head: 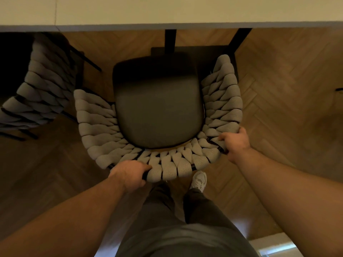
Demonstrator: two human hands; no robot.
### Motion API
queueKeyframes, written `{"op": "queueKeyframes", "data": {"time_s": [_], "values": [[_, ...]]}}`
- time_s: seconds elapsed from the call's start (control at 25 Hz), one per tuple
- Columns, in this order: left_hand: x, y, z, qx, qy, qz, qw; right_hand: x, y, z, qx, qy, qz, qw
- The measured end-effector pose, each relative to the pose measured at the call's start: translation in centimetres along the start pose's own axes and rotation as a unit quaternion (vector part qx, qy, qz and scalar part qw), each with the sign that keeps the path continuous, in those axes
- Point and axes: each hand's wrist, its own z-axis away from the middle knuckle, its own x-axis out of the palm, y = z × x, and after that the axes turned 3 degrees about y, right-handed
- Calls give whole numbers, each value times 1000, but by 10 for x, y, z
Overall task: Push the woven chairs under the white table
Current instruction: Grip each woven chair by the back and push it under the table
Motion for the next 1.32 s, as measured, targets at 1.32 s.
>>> {"op": "queueKeyframes", "data": {"time_s": [1.32], "values": [[-80,8,-83,-23,-49,10,998,15,-63,-29,-400,-335,704,481]]}}
